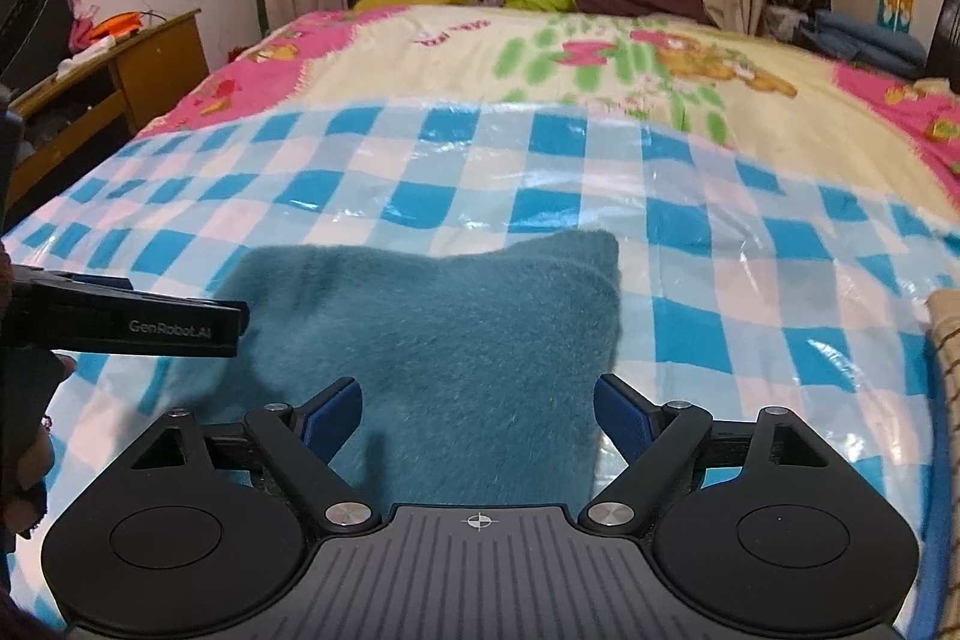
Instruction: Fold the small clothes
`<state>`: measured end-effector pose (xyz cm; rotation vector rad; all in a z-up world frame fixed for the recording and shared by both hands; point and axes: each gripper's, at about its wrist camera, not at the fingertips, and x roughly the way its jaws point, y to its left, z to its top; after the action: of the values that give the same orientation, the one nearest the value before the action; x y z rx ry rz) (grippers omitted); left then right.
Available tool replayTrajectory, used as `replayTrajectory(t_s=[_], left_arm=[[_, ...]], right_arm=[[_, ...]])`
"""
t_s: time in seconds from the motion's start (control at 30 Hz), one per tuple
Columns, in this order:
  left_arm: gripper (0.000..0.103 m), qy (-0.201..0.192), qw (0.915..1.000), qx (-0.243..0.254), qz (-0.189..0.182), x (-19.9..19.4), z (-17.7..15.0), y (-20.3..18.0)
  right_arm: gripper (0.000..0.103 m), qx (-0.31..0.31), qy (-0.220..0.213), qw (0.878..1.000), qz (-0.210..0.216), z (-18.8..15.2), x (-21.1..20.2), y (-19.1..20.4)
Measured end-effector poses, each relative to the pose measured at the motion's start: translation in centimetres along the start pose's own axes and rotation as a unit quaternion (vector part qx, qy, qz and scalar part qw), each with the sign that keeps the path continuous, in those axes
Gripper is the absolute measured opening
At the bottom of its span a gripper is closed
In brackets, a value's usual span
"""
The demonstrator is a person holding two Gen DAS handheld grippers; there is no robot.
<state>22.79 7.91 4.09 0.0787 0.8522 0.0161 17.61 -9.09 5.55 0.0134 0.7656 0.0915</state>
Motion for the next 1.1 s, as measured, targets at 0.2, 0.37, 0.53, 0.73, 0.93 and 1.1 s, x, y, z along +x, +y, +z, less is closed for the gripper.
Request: replayTrajectory(t_s=[0.2, 0.37, 0.53, 0.73, 0.93, 1.1], left_arm=[[0.098, -0.005, 0.9998, 0.01, -0.015, -3.1, -1.8, -0.6], [0.098, -0.003, 0.9995, 0.006, -0.032, -5.2, -3.3, -0.7], [0.098, -0.001, 0.9988, -0.003, -0.05, -6.9, -4.8, -0.8], [0.098, -0.002, 0.9985, -0.01, -0.055, -8.4, -6.1, -0.7], [0.098, -0.002, 0.9985, -0.014, -0.053, -9.4, -7.4, -0.8], [0.098, 0.007, 0.9987, -0.011, -0.049, -9.8, -8.8, -0.9]], right_arm=[[0.085, -0.007, -0.01, 1.0, 0.006, -1.5, -2.9, 0.8], [0.086, -0.004, -0.018, 1.0, 0.008, -2.6, -5.1, 0.9], [0.086, -0.004, -0.02, 1.0, 0.007, -3.6, -6.5, 0.9], [0.086, -0.001, -0.024, 1.0, 0.008, -4.5, -7.9, 0.9], [0.087, -0.008, -0.024, 1.0, 0.002, -5.4, -8.8, 1.1], [0.087, 0.003, -0.019, 1.0, 0.002, -6.5, -9.3, 1.1]])
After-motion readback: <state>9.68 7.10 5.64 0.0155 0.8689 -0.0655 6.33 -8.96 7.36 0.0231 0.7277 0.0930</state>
